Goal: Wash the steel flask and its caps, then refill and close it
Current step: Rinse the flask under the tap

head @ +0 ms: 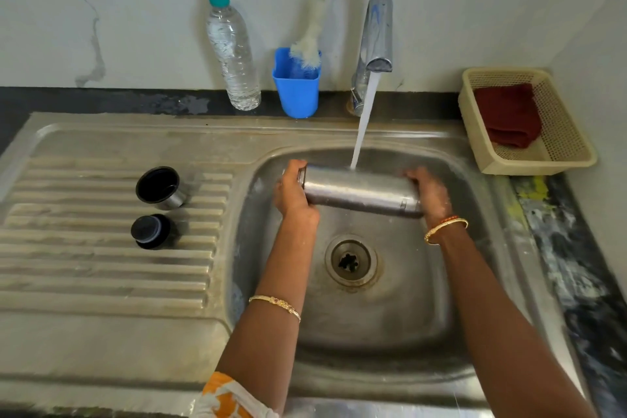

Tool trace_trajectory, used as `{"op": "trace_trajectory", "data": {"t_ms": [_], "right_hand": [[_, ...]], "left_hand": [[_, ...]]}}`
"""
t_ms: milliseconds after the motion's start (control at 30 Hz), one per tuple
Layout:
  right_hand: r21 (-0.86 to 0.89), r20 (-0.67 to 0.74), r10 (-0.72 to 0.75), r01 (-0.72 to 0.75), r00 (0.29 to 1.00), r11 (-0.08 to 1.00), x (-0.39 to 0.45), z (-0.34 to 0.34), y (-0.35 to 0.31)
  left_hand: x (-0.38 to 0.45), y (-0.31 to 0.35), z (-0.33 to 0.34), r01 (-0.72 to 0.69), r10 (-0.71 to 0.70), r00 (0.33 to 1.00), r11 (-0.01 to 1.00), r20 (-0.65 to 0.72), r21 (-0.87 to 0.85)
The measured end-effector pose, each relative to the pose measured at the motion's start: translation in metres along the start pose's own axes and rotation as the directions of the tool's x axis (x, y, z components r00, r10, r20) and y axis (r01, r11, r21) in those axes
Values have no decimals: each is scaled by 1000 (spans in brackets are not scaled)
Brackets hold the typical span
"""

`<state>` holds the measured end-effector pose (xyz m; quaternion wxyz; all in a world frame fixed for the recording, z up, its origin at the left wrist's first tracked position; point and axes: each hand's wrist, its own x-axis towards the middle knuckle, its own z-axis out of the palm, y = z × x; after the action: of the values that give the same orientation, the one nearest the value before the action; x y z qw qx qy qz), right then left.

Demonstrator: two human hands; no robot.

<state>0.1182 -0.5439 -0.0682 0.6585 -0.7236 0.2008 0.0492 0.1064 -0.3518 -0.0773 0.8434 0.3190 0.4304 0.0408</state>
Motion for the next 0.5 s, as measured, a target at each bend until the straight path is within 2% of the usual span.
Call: {"op": "trace_trajectory", "data": {"t_ms": [67,133,200,300,367,400,500], "right_hand": [[-277,-9,44,-45,999,960,2,3,1],[-484,-7,97,-88,995,871,2,8,-6],[-611,72,43,10,996,792,-5,22,-20],[-645,185,-128,219,974,732,-24,65,-39],[-607,239,-356,425,904,672,-37,92,-43],[-587,266,-420,491,868,644,-41,100,-44],[-455,409,-475,625,780,634,-40,85,-31]], "left_hand": [[-6,6,4,-69,69,998,997,4,36],[-10,13,7,-128,127,992,990,20,55],[-15,21,13,-179,176,983,982,50,67],[-26,19,25,-280,260,955,949,145,146],[-33,15,28,-337,301,932,924,200,180],[-36,16,27,-341,306,930,925,205,166],[-37,31,19,-348,317,922,930,222,118]]}}
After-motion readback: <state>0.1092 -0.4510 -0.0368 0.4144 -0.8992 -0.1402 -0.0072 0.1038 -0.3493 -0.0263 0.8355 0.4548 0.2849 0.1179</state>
